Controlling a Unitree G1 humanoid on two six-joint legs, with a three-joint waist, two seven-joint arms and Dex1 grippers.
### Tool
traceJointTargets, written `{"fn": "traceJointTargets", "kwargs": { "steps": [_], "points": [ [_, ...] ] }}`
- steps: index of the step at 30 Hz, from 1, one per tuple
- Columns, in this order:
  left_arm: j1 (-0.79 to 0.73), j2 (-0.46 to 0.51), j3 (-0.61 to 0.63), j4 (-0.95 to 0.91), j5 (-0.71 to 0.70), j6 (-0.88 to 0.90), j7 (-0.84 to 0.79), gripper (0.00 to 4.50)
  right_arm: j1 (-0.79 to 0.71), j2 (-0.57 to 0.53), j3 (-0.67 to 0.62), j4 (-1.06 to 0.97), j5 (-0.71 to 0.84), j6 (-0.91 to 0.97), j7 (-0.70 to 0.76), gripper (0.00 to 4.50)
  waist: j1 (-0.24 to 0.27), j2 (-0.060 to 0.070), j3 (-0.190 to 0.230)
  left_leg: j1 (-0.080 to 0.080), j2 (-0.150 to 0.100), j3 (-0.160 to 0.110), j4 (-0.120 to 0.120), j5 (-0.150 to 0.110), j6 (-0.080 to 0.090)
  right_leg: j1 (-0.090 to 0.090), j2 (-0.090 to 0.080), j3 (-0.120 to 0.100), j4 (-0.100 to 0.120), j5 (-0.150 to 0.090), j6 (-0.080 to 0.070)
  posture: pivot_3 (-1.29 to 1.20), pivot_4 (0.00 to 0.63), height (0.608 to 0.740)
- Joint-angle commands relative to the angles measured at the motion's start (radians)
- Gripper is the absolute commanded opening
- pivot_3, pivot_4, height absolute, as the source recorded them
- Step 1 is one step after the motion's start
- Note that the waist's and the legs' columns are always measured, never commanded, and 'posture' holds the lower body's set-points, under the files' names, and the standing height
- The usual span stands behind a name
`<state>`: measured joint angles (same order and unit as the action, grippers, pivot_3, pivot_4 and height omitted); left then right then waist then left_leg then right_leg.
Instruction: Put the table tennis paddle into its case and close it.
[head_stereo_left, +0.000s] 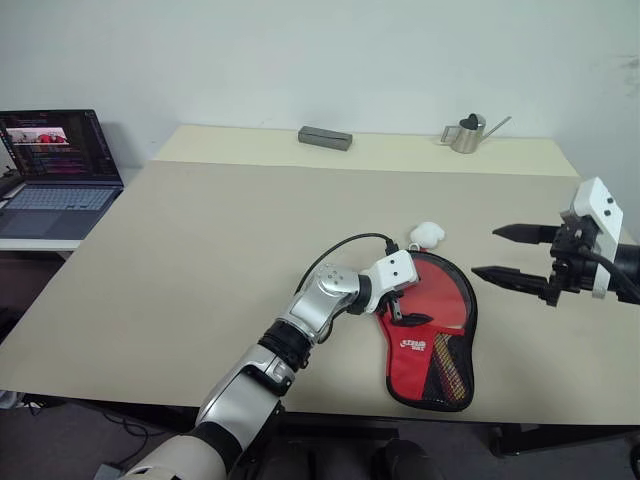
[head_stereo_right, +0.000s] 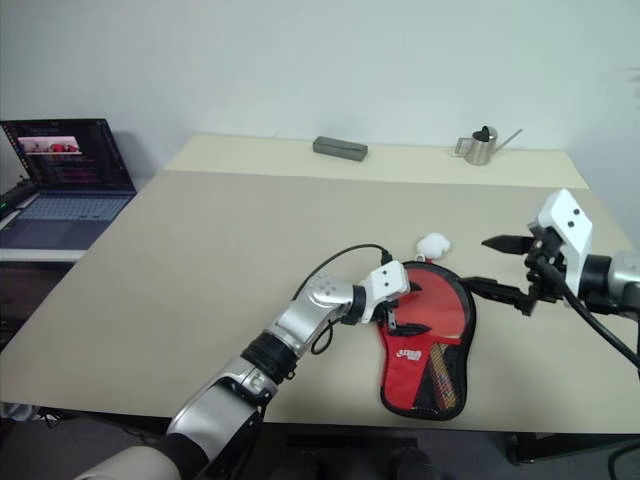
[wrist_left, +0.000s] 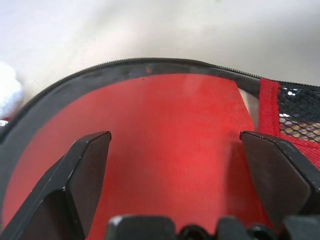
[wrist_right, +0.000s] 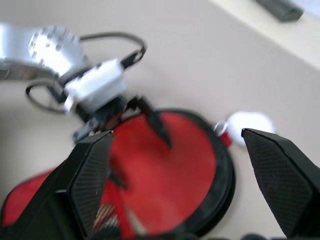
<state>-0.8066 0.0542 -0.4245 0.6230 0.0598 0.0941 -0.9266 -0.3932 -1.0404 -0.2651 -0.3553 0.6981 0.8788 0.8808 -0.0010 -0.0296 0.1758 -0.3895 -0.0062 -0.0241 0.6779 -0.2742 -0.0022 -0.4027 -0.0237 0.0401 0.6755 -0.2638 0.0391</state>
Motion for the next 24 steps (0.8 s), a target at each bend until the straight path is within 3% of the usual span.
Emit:
{"fn": "traceJointTargets", "kwargs": {
  "steps": [1,8,24],
  "points": [
    [0.047,0.009,-0.039,0.062,0.052,0.016,0.007,4.48,-0.123,0.045,0.052,0.075,-0.028,-0.005,-0.047,4.5,0.0,0.0,-0.001,0.0,0.0,0.0,0.0,0.0,0.0,0.0,0.0,0.0,0.0,0.0,0.0,0.0,0.15,0.74],
    [0.045,0.003,-0.014,0.111,0.047,0.04,0.034,4.48,-0.337,0.134,0.181,0.267,-0.117,-0.022,-0.067,4.5,0.001,0.001,-0.004,0.001,0.0,0.0,0.0,0.0,0.0,0.001,0.0,0.0,0.0,0.0,-0.001,0.0,0.15,0.74],
    [-0.02,-0.057,-0.034,0.261,0.081,0.038,0.056,4.48,-0.394,0.2,0.25,0.399,-0.256,-0.11,-0.038,4.5,0.001,0.001,-0.007,0.001,0.0,0.0,0.0,0.0,0.0,0.001,0.0,0.0,0.0,0.0,0.0,0.0,0.15,0.74]
  ]
}}
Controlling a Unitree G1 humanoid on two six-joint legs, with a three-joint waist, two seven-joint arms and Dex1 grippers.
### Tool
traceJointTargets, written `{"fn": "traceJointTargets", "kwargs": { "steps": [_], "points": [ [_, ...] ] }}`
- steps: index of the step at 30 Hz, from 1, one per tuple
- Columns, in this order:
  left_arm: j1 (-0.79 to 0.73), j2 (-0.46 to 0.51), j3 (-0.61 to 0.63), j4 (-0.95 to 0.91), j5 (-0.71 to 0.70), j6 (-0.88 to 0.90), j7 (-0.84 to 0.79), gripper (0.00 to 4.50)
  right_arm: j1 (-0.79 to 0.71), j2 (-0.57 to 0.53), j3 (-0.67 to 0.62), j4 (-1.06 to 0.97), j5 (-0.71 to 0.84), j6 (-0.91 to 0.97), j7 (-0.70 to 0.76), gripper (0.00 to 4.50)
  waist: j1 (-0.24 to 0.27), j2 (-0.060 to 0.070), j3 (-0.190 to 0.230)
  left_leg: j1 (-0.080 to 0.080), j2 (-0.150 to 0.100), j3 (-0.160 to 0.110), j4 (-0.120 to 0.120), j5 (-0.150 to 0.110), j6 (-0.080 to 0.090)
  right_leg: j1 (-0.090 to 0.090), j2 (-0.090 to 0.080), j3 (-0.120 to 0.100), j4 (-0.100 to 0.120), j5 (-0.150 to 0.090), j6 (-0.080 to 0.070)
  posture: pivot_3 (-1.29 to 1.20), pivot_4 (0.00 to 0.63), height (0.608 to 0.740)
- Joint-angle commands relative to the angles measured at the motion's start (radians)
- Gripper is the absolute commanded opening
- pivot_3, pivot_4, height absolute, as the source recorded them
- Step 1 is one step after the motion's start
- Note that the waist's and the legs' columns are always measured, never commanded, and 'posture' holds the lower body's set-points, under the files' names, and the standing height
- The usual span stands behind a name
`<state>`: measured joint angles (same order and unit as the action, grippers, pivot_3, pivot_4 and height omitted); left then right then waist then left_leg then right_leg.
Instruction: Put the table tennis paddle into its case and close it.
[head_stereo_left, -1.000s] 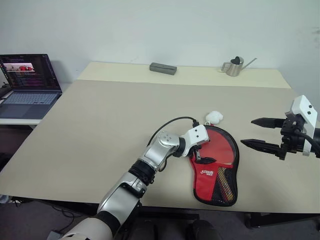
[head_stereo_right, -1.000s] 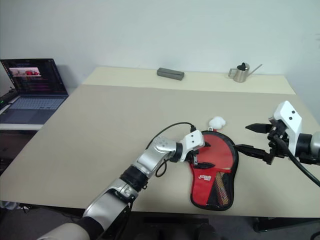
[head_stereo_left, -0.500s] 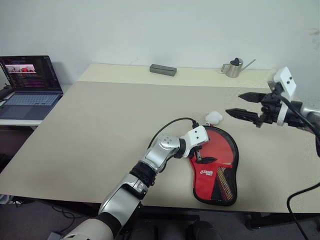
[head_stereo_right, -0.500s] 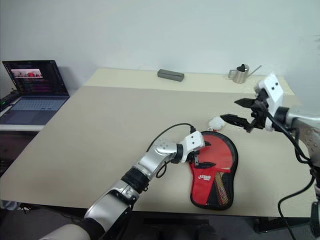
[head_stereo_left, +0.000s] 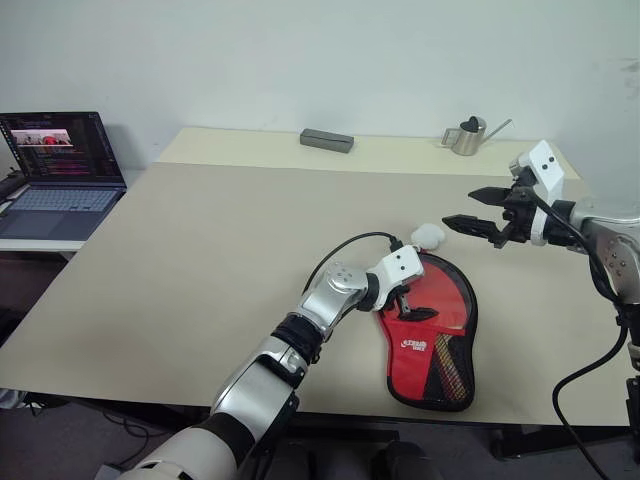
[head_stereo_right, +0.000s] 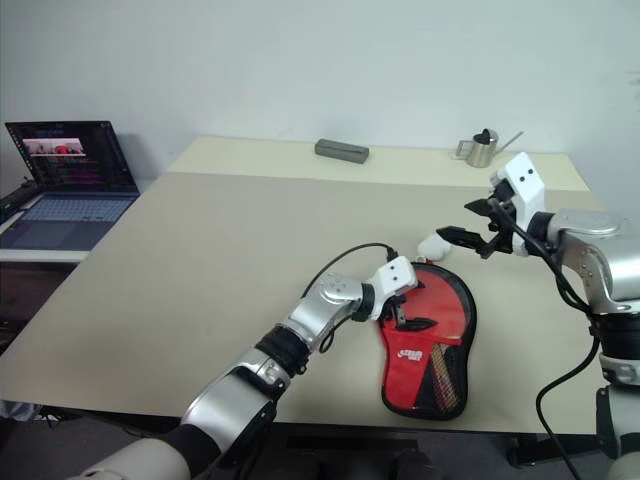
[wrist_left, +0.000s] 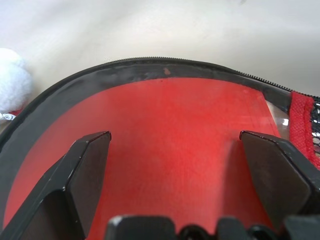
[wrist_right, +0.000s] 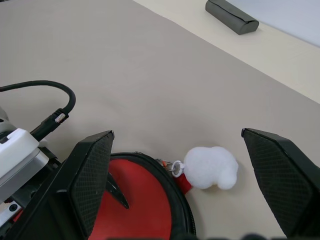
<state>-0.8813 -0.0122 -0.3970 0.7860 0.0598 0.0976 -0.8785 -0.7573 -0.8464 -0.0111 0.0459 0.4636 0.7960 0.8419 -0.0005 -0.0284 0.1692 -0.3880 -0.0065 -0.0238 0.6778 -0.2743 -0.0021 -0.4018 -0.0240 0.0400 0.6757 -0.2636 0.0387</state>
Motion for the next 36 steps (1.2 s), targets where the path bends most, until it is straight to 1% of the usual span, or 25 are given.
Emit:
{"fn": "traceJointTargets", "kwargs": {
  "steps": [1,3,7,13,16,20,25,30,36],
  "points": [
    [0.06,0.011,-0.065,0.094,0.083,0.032,0.005,4.48,-0.034,0.011,0.003,0.012,-0.037,-0.034,-0.002,4.5,0.0,-0.001,-0.002,0.0,0.0,0.0,0.0,0.0,0.0,0.0,0.0,0.0,0.0,0.0,0.0,0.0,0.15,0.74],
    [0.073,0.016,-0.069,0.085,0.085,0.025,0.002,4.48,-0.046,0.026,0.011,0.046,-0.059,-0.042,-0.008,4.5,0.0,-0.001,-0.003,0.001,0.0,0.0,0.0,0.0,0.0,0.001,0.0,0.0,0.0,0.0,0.0,0.0,0.15,0.74],
    [0.099,0.029,-0.066,0.076,0.086,0.009,0.002,4.48,-0.092,0.071,0.027,0.14,-0.095,-0.049,-0.021,4.5,-0.003,-0.001,-0.003,0.008,0.001,-0.001,-0.001,0.0,0.001,0.008,0.0,0.0,-0.003,0.0,0.0,0.0,0.15,0.74],
    [0.149,0.05,-0.074,0.034,0.084,0.014,-0.009,4.48,-0.225,0.184,0.037,0.406,-0.163,-0.069,-0.068,4.5,-0.007,0.001,-0.006,0.012,0.001,-0.001,-0.002,-0.001,0.002,0.013,0.0,0.0,-0.004,-0.001,-0.001,0.0,0.15,0.74],
    [0.16,0.054,-0.076,0.019,0.084,0.021,-0.01,4.48,-0.301,0.242,0.03,0.595,-0.203,-0.093,-0.111,4.5,-0.009,0.001,-0.006,0.013,0.001,-0.001,-0.004,-0.002,0.002,0.013,0.0,0.0,-0.005,-0.001,-0.002,0.0,0.15,0.74],
    [0.167,0.056,-0.076,0.006,0.085,0.028,-0.008,4.48,-0.375,0.3,0.022,0.807,-0.253,-0.174,-0.159,4.5,-0.011,0.004,-0.01,0.014,0.001,-0.001,-0.01,-0.002,0.002,0.013,0.0,0.0,-0.009,-0.001,-0.003,0.0,0.15,0.74],
    [0.183,0.061,-0.081,-0.013,0.089,0.033,-0.012,4.48,-0.422,0.358,0.015,0.989,-0.301,-0.286,-0.209,4.5,-0.017,0.005,-0.012,0.014,0.001,-0.001,-0.015,-0.002,0.002,0.013,0.0,0.001,-0.014,0.0,-0.003,0.0,0.15,0.74],
    [0.19,0.063,-0.085,-0.028,0.09,0.04,-0.013,4.48,-0.445,0.402,0.006,1.095,-0.338,-0.355,-0.24,4.5,-0.023,0.005,-0.012,0.014,0.001,-0.001,-0.016,-0.002,0.002,0.014,-0.001,0.001,-0.014,0.0,-0.003,0.0,0.15,0.74],
    [0.192,0.064,-0.087,-0.033,0.092,0.039,-0.01,4.48,-0.452,0.44,0.006,1.135,-0.358,-0.362,-0.231,4.5,-0.027,0.006,-0.012,0.014,0.001,-0.001,-0.016,-0.002,0.002,0.014,-0.001,0.001,-0.014,0.0,-0.003,0.0,0.15,0.74]
  ]
}}
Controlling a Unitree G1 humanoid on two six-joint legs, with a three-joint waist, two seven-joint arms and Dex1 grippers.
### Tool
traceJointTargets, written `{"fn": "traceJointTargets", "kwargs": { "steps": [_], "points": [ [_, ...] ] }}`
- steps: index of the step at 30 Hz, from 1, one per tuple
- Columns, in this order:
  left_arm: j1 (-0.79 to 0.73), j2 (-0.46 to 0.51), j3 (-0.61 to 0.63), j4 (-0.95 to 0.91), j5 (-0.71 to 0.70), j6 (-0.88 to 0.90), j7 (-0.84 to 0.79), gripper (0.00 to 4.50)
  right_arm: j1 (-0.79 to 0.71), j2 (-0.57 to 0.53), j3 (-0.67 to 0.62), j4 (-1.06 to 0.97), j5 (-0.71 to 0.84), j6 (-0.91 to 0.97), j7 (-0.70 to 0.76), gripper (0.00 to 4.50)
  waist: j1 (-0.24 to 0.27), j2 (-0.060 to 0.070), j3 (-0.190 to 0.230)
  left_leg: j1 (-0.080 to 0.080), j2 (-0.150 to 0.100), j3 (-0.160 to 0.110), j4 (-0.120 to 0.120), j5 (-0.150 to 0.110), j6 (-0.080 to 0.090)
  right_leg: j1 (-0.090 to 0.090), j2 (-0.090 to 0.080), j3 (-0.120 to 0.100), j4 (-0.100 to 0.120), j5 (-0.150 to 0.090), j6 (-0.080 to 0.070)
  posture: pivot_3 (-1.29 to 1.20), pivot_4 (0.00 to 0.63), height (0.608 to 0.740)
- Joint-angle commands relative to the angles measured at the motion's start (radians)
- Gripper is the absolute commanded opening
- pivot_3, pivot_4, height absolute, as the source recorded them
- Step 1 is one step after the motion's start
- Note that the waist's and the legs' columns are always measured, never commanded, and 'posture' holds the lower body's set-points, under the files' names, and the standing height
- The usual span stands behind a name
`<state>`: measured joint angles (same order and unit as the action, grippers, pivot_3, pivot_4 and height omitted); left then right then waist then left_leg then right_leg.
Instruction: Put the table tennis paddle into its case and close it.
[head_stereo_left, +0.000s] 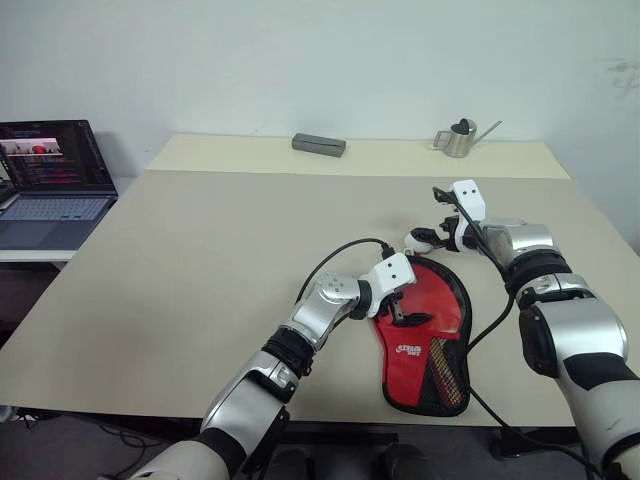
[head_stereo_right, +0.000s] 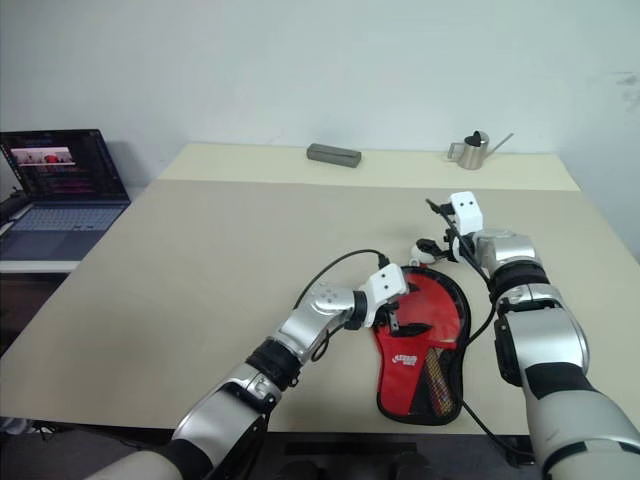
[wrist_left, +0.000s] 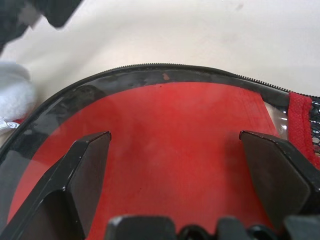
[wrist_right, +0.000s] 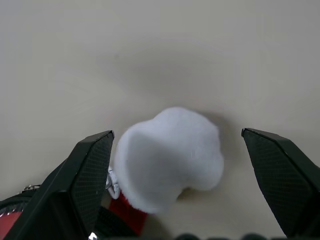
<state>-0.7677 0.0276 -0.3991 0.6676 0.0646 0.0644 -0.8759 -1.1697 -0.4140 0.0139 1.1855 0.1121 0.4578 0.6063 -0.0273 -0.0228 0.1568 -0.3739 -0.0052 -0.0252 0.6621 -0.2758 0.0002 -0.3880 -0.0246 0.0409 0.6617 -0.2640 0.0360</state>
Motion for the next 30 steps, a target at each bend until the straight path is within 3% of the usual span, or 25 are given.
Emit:
{"fn": "traceJointTargets", "kwargs": {
  "steps": [1,6,9,20,30],
  "points": [
    [0.079,0.025,-0.086,0.086,0.088,0.072,-0.012,4.48,-0.039,0.014,-0.02,-0.002,-0.01,-0.024,0.004,4.5,0.0,0.0,0.0,0.0,0.0,0.0,0.0,0.0,0.0,0.0,0.0,0.0,0.0,0.0,0.0,0.0,0.15,0.74],
    [0.082,0.024,-0.088,0.085,0.09,0.071,-0.01,4.48,-0.033,0.034,-0.025,0.003,-0.018,-0.008,0.01,4.5,0.0,0.0,0.0,0.0,0.0,0.0,0.0,0.0,0.0,0.0,0.0,0.0,0.0,0.0,0.0,0.0,0.15,0.74],
    [0.084,0.023,-0.091,0.085,0.091,0.071,-0.01,4.5,-0.027,0.045,-0.021,0.001,-0.021,-0.002,0.014,3.86,-0.001,0.0,-0.001,0.0,0.0,0.0,0.0,0.0,0.0,0.0,0.0,0.0,0.0,0.0,0.0,0.0,0.15,0.74],
    [0.083,0.019,-0.092,0.09,0.095,0.069,-0.004,4.5,0.013,0.051,0.035,-0.029,-0.093,-0.035,0.064,0.09,-0.002,0.0,-0.004,0.001,0.0,0.0,0.0,0.0,0.0,0.001,0.0,0.0,0.0,0.0,0.0,0.0,0.15,0.74],
    [0.085,0.018,-0.09,0.093,0.101,0.067,-0.005,4.5,0.024,0.049,0.027,-0.057,-0.109,-0.069,0.072,0.04,-0.002,0.0,-0.005,0.004,0.0,0.0,-0.001,0.0,0.0,0.003,0.0,0.0,-0.001,0.0,0.0,0.0,0.15,0.74]
  ]
}}
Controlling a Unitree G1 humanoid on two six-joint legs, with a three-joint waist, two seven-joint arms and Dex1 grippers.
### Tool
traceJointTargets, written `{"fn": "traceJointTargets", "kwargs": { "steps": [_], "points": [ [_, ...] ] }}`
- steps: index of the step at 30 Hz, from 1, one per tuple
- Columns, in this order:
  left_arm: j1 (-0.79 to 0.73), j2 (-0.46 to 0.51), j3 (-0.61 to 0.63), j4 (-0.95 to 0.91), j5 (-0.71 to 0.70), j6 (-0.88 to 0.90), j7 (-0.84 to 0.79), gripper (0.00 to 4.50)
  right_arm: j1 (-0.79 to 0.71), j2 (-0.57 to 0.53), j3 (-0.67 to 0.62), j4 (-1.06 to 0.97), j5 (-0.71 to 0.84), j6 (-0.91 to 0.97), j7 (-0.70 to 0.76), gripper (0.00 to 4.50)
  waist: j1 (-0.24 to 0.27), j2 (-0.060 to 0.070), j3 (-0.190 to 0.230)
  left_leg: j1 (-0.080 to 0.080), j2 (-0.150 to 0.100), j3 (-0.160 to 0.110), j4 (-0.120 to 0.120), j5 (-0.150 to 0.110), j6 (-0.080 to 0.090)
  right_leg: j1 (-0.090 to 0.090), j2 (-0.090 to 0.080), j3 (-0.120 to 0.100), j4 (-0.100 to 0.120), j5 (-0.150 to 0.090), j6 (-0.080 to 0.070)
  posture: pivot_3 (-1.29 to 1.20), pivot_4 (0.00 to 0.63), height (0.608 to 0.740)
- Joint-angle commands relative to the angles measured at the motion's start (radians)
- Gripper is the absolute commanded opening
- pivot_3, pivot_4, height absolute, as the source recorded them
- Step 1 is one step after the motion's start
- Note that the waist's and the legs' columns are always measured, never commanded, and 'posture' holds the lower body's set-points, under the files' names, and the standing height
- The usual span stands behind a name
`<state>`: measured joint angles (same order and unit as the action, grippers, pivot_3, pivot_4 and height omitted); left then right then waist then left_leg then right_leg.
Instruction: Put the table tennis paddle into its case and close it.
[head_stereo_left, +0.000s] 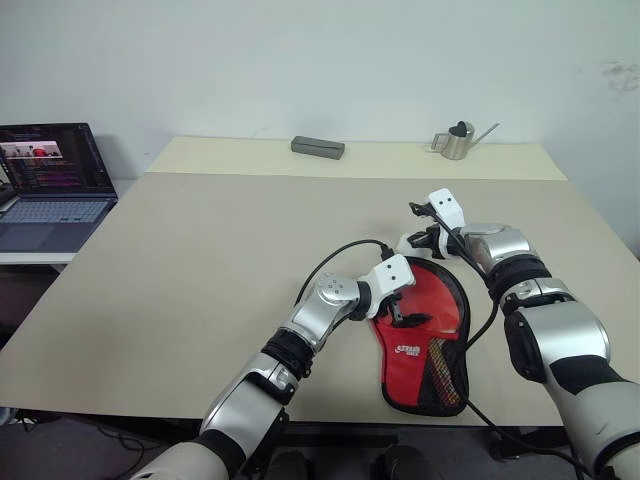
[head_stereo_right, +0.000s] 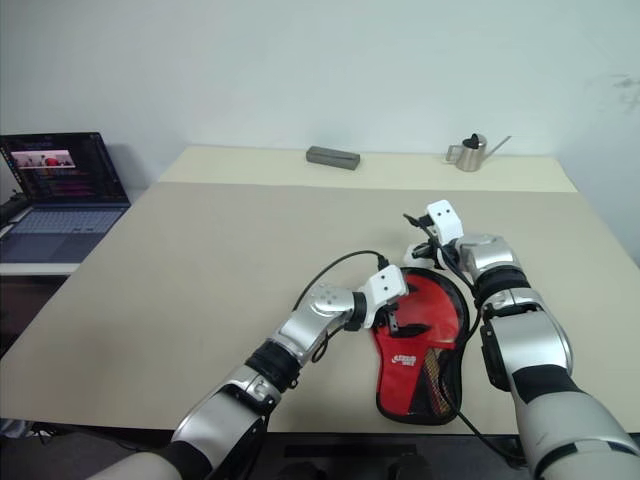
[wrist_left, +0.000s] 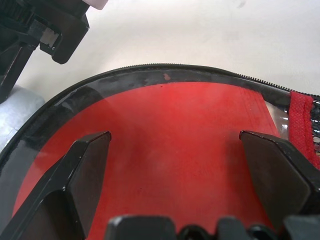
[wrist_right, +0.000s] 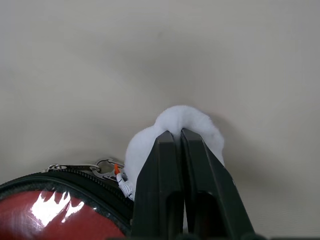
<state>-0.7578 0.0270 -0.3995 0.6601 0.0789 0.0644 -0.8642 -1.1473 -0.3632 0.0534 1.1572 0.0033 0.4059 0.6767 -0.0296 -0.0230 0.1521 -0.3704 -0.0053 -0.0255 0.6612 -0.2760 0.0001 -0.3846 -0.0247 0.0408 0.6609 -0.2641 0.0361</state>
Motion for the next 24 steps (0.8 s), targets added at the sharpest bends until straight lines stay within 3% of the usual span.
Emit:
{"fn": "traceJointTargets", "kwargs": {
  "steps": [1,24],
  "points": [
    [0.075,0.019,-0.09,0.101,0.087,0.067,-0.017,4.5,-0.002,-0.006,-0.016,-0.03,0.0,-0.022,-0.003,0.04,0.0,0.0,0.0,0.0,0.0,0.0,0.0,0.0,0.0,0.0,0.0,0.0,0.0,0.0,0.0,0.0,0.15,0.74],
    [0.079,0.011,-0.098,0.105,0.091,0.062,-0.021,4.5,0.021,-0.09,-0.032,-0.071,-0.022,-0.002,0.015,0.04,0.001,0.0,0.0,0.0,0.0,0.0,-0.001,0.0,0.0,0.001,-0.001,0.0,-0.002,0.0,0.0,0.0,0.15,0.74]
  ]
}}
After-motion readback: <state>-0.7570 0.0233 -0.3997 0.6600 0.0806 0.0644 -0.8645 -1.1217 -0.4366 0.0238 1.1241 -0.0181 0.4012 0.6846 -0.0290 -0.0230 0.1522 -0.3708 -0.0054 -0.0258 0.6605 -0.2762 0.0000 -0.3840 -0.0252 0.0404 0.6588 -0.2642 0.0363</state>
